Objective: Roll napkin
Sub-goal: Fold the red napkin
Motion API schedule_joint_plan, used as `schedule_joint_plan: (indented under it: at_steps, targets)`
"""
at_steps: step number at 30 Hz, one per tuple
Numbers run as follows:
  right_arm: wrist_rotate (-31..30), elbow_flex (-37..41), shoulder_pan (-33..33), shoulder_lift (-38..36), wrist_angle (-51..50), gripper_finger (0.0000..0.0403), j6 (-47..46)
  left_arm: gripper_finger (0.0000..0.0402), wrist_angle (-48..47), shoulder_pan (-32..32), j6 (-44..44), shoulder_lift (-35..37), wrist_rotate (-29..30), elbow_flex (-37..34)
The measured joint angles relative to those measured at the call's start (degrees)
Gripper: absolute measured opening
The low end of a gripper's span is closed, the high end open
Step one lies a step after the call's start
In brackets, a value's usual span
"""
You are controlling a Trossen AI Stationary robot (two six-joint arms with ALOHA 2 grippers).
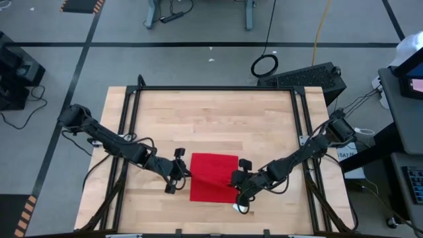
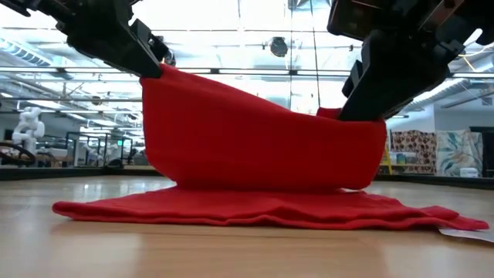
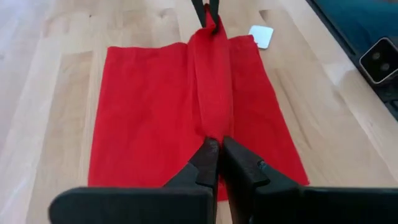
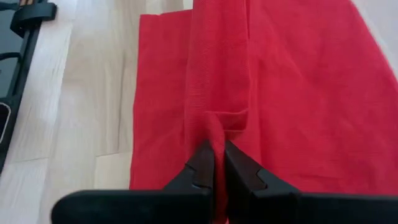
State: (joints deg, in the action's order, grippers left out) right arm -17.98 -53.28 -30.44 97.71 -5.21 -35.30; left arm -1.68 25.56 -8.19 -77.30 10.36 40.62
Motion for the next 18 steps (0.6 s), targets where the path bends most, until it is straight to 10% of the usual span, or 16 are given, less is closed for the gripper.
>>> schedule_joint_plan:
  at_steps: [18]
  targets:
    - [-2.5,0.1,1.6,-3.5,-2.6,0.0008,4.3,0.0018,2.6,0.0,2.7,0.9,1.2,0.0]
